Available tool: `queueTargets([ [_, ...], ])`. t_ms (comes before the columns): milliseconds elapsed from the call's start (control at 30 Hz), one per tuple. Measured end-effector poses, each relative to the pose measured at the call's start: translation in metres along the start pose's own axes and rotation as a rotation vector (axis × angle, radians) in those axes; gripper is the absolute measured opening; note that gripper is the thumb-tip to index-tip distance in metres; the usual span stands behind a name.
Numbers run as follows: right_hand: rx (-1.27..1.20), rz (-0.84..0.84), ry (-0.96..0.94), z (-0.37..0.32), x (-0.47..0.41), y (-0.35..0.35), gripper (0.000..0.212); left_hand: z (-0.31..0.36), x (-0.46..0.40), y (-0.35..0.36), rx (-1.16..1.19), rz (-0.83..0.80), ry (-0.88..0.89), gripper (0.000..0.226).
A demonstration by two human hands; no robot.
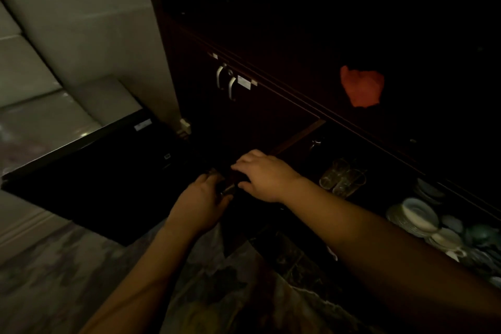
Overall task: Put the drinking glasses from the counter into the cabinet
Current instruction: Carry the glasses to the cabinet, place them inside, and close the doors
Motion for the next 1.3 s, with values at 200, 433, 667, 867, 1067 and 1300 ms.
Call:
queueTargets([
  [200,0.031,-0.024,0.032,-0.001,0.011,0.009,0.034,0.001,0.011,0.029,0.12,0.085,-0.026,0.043],
  [433,0.031,-0.025,-0.015,0.031,0.098,0.038,0.036,0.074,0.058,0.078,0.112,0.076,0.133,0.034],
  [667,-0.151,0.008,0.158,0.085,0.201,0.071,0.038,0.171,0.079,0.146,0.15,-0.033,0.318,0.043],
  [867,-0.275,0.082,0.399,0.149,0.272,0.089,0.04,0.244,0.061,0.192,0.094,-0.126,0.35,0.054],
  [1067,-0.492,0.252,0.514,0.209,0.327,0.089,0.034,0.304,0.011,0.23,0.126,-0.266,0.298,0.062],
  [1300,-0.527,0.423,0.638,0.229,0.355,0.105,0.035,0.349,-0.043,0.256,0.059,-0.24,0.32,0.028],
])
Point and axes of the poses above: each hand's wrist, its own x-axis away from the middle knuckle, its own y-axis out of the palm, z = x × y, the point moved 5 cm from there along -x, towards the middle knuckle, and after that the axes turned 10 degrees about -z, right-handed, at the moved point
